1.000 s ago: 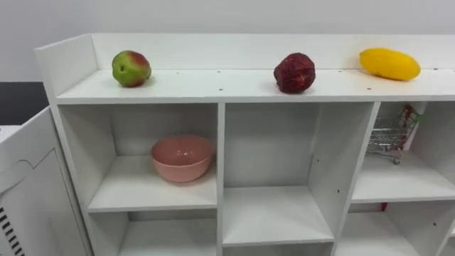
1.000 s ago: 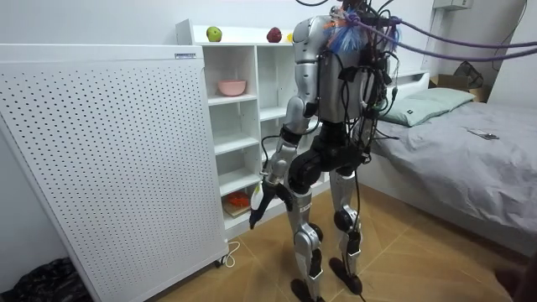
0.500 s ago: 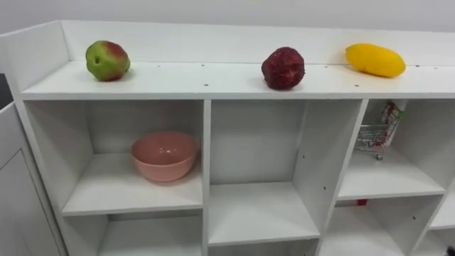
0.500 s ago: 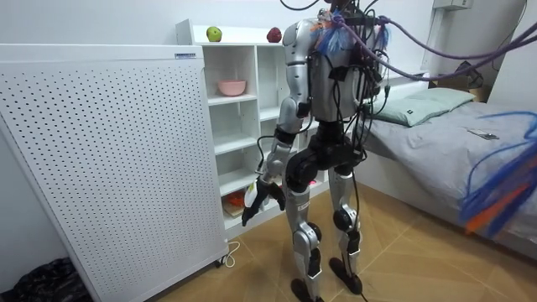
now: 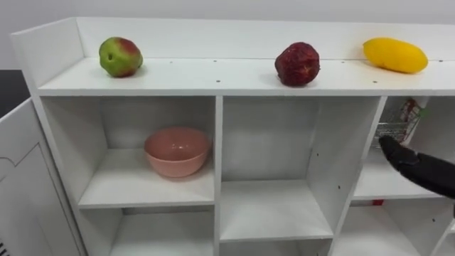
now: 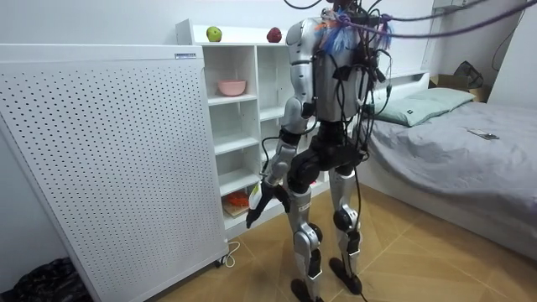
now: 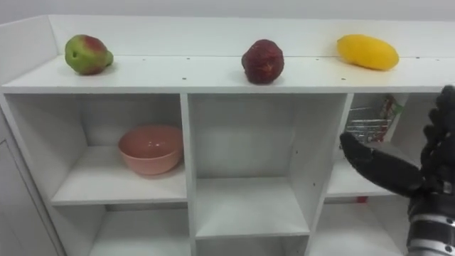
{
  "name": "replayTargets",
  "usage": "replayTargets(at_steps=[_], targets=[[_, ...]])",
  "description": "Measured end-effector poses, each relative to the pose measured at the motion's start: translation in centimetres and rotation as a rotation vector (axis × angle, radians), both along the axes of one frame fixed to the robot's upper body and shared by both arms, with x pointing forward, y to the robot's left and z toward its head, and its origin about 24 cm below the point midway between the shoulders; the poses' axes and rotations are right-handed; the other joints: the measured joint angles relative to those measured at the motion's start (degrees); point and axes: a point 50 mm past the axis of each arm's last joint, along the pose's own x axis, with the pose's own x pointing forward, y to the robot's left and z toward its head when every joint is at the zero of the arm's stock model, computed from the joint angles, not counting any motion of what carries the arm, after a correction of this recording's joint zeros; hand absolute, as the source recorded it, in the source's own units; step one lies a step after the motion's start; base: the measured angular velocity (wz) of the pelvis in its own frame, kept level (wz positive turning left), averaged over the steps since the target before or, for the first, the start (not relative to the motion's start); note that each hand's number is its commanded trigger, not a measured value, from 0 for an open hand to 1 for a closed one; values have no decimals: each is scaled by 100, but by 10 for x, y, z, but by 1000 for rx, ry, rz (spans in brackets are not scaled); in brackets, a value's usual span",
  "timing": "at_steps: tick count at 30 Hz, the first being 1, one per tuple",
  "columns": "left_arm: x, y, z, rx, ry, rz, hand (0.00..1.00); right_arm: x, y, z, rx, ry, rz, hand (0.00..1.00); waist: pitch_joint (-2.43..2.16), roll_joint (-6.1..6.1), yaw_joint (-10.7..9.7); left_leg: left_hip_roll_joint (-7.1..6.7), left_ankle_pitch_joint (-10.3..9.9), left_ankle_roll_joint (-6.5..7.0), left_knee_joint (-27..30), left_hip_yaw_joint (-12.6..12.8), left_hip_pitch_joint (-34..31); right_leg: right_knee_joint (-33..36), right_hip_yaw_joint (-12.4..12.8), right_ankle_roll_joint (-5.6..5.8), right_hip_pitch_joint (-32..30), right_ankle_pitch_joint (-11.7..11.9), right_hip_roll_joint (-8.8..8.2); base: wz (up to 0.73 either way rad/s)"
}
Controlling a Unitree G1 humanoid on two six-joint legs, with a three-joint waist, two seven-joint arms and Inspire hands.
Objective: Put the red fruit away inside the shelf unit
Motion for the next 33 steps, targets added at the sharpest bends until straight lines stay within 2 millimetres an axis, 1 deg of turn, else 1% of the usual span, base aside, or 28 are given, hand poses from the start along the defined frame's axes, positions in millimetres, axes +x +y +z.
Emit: replayTargets(at_steps=[3,4,6,8,11,13,15,19,22,24,25,27,29,31,33], targets=[[7,-4,0,-9,-11,-36,0,7,8,13,-20,-41,42,0,24,-43,3,5,1,-1,31,2,-12,40,2,0,-18,0,0,0],[8,-4,0,-10,-14,-37,0,8,10,14,-25,-45,49,0,24,-53,3,5,1,-1,45,2,-12,46,2,0,-13,0,-1,0],[12,-3,0,-9,-24,-40,0,9,15,18,-37,-57,80,0,5,-92,70,5,1,-1,72,3,-10,51,3,0,2,0,-3,0],[16,-4,0,-9,-33,-43,0,7,17,23,-44,-78,92,0,4,-100,127,2,1,-1,93,0,-23,57,1,0,0,0,-7,0],[18,-3,1,-6,-37,-42,0,5,20,29,-56,-119,99,0,8,-95,200,5,1,0,115,0,-47,90,0,-3,2,2,-9,0],[17,-3,0,-7,-31,-42,0,7,23,38,-73,-150,100,0,22,-69,204,8,0,0,120,0,-60,141,3,-3,-35,2,-8,0],[17,-3,0,-6,-29,-47,0,10,26,52,-92,-201,108,0,23,-48,214,10,5,2,111,3,-116,156,4,-12,-90,8,-5,0],[17,-3,0,-7,-26,-44,0,13,31,65,-149,-227,145,0,20,-63,309,9,8,1,108,-2,-115,151,-1,-11,-100,7,-3,0],[16,-2,0,-4,-24,-41,0,19,34,68,-148,-223,175,0,36,-114,331,8,9,0,113,-53,-127,150,-16,-11,-98,7,-1,5],[19,2,2,-1,-28,-49,0,28,31,71,-116,-209,195,0,57,-224,316,0,11,-1,144,-140,-154,138,-74,-11,-110,7,-5,16],[20,3,2,-2,-27,-51,0,30,30,71,-115,-201,197,0,53,-255,315,2,12,-2,146,-149,-159,137,-75,-11,-113,7,-4,12],[18,7,3,-2,-15,-53,0,38,26,67,-108,-154,213,0,9,-349,398,4,13,-3,146,-174,-160,132,-98,-12,-102,7,-2,6],[19,9,3,-5,-10,-55,0,39,26,65,-109,-143,221,0,6,-381,441,-2,13,-3,146,-225,-155,134,-163,-12,-82,8,-7,11],[19,10,3,-4,-7,-56,0,43,25,61,-93,-122,243,0,6,-406,476,-3,12,-3,145,-229,-134,131,-172,-11,-64,8,-10,6],[19,10,3,-5,-1,-52,0,51,21,55,-29,-84,267,0,14,-423,478,-8,12,-3,144,-290,-117,123,-221,-11,-24,8,-14,11]])
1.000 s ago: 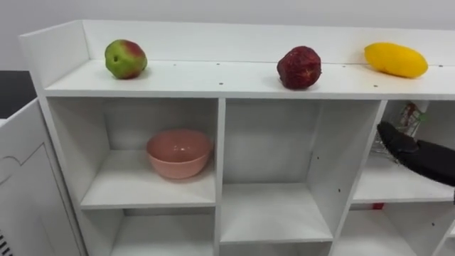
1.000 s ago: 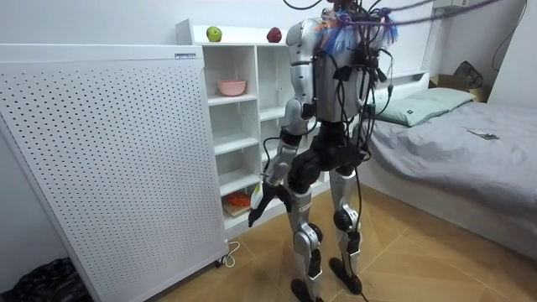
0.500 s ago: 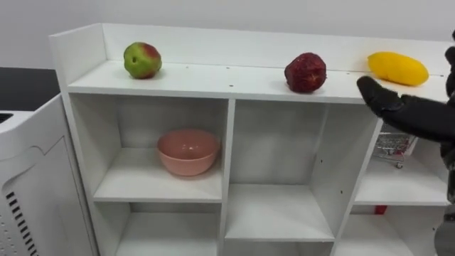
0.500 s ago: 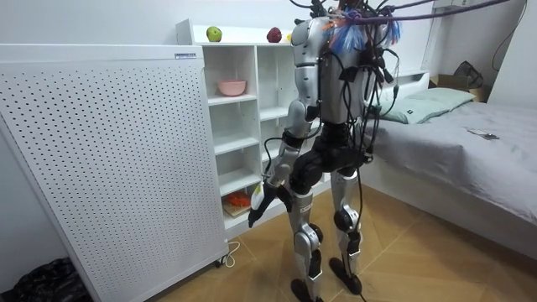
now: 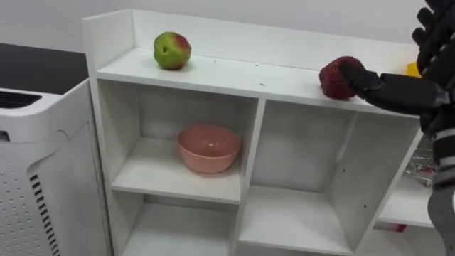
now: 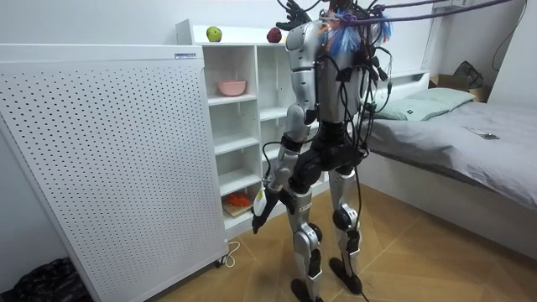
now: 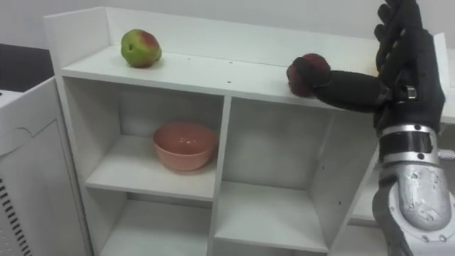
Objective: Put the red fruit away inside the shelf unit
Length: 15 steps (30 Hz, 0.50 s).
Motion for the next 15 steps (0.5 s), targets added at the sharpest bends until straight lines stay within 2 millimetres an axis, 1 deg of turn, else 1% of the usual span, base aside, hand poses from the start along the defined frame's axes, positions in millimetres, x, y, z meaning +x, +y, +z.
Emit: replayTargets(at_steps=[3,9,12,15], targets=[[2,1,1,-4,-4,14,0,9,-3,-3,49,39,21,0,8,10,2,3,0,0,1,-10,-14,0,-29,0,-6,0,2,3],[2,5,2,13,5,27,0,26,-9,-6,81,108,15,0,13,21,-11,1,1,-2,38,-35,-116,7,-101,0,-63,0,3,0],[0,6,2,15,24,30,0,28,-13,-5,61,125,2,0,10,15,-7,-2,2,-3,57,-39,-133,9,-111,0,-62,0,1,4],[-3,6,1,9,39,31,0,29,-11,-3,61,122,15,0,7,6,-9,0,3,-4,67,-30,-147,10,-110,0,-78,0,2,0]])
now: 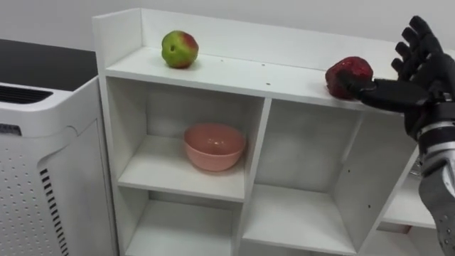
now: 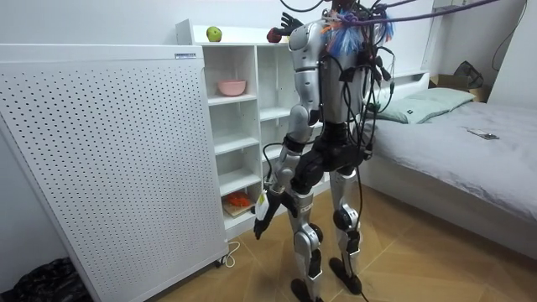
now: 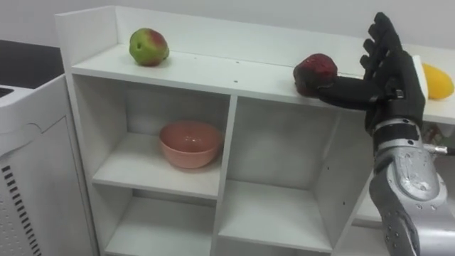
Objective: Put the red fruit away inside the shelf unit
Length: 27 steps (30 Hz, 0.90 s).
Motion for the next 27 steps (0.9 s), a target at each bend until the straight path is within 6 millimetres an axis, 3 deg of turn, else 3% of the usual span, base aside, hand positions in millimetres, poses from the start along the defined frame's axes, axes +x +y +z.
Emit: replayTargets(at_steps=[5,14,15,16,17,27], targets=[[3,0,1,-2,-9,-2,0,1,0,3,-20,15,18,0,-26,-44,9,1,1,-1,46,1,-81,5,-1,0,-61,0,0,0],[8,3,2,6,-2,-21,0,15,-8,-7,-102,137,60,0,-18,-66,12,0,2,-3,97,-5,-99,4,12,-2,-57,1,0,0],[8,4,2,8,-1,-22,0,15,-10,-7,-118,143,67,33,-17,-68,10,0,2,-3,99,-4,-98,5,13,-2,-55,1,0,0],[8,5,3,9,0,-22,0,15,-10,-7,-124,144,72,79,-16,-70,10,0,2,-3,100,-4,-98,5,12,-2,-55,1,0,0],[8,6,3,11,0,-23,0,15,-10,-7,-136,147,82,100,-12,-76,14,0,2,-3,101,0,-99,5,12,-2,-56,1,0,0],[10,8,5,3,0,-28,0,14,-11,-6,-179,159,130,100,2,-137,10,5,2,-4,93,-7,-97,4,14,-2,-66,1,3,0]])
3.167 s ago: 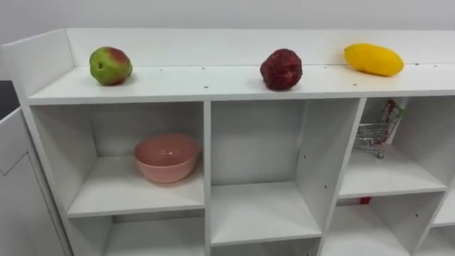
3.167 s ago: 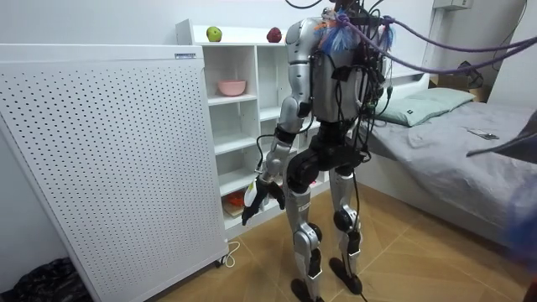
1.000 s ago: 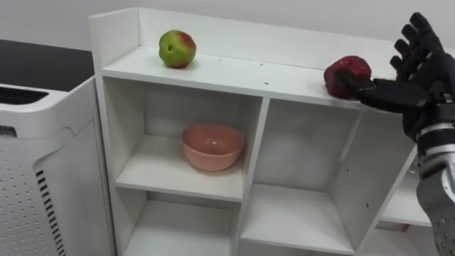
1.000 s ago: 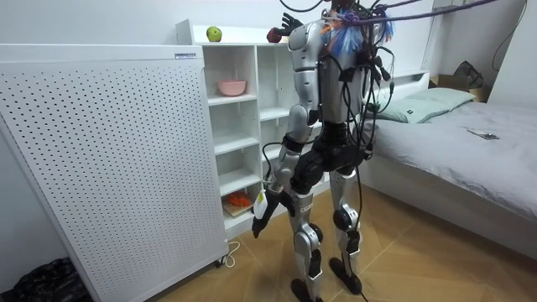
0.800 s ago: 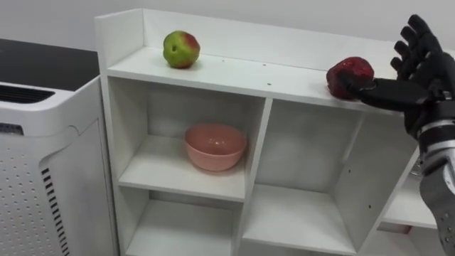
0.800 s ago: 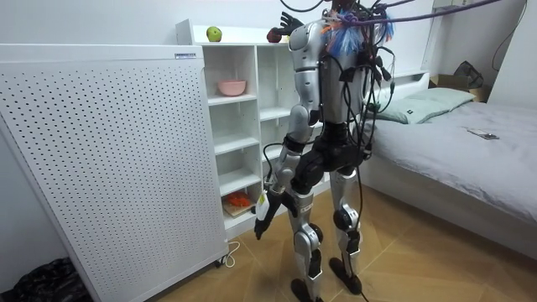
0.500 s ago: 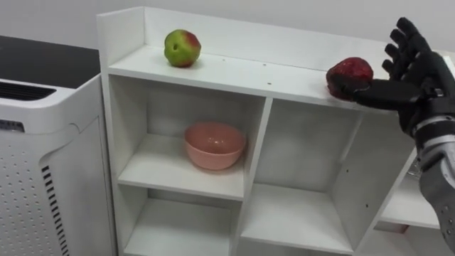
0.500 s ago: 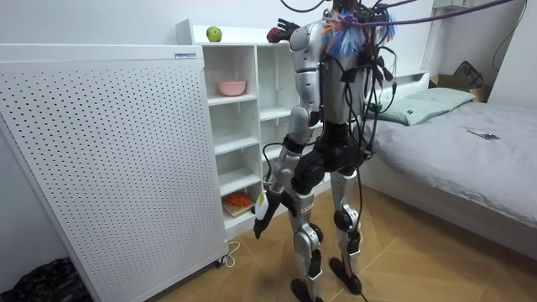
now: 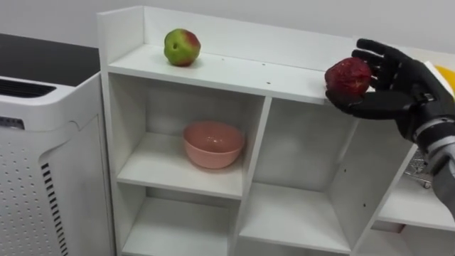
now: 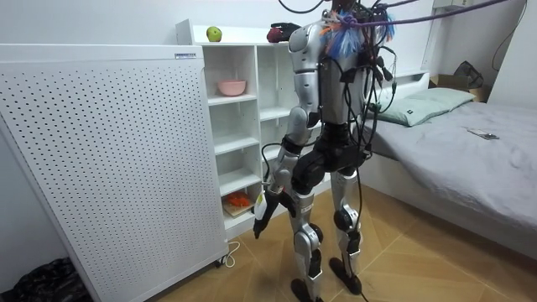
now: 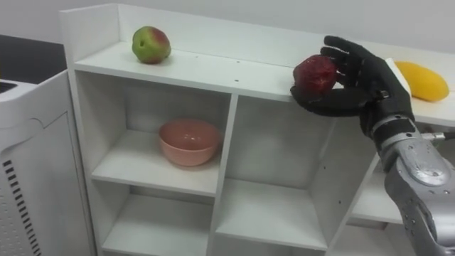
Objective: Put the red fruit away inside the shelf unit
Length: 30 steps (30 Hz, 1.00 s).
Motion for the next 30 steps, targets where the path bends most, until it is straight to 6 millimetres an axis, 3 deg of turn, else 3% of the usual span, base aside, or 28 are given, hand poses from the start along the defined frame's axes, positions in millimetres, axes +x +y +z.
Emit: replayTargets(at_steps=[9,16,19,23,30], targets=[[0,8,3,20,2,-5,0,1,1,-2,-9,6,8,100,3,-118,53,-1,2,-3,-4,-2,12,-1,1,0,12,1,0,0],[-1,9,3,22,5,-4,0,0,1,0,-4,-13,10,100,20,-95,125,0,1,-3,-4,1,38,-6,2,0,45,1,-1,0],[-1,7,2,20,7,-18,0,-2,6,5,0,-33,40,100,48,-47,120,3,1,-4,-6,7,8,1,7,-1,8,1,1,-5],[3,6,2,19,0,-34,0,-12,31,13,-30,-92,150,100,23,88,107,10,1,-4,-3,84,-42,7,24,-14,-56,10,-2,-6],[7,5,2,15,-15,-39,0,-40,74,-8,-40,-88,385,100,-6,222,152,19,2,-4,-38,197,45,2,150,-14,-35,10,-2,-8]])
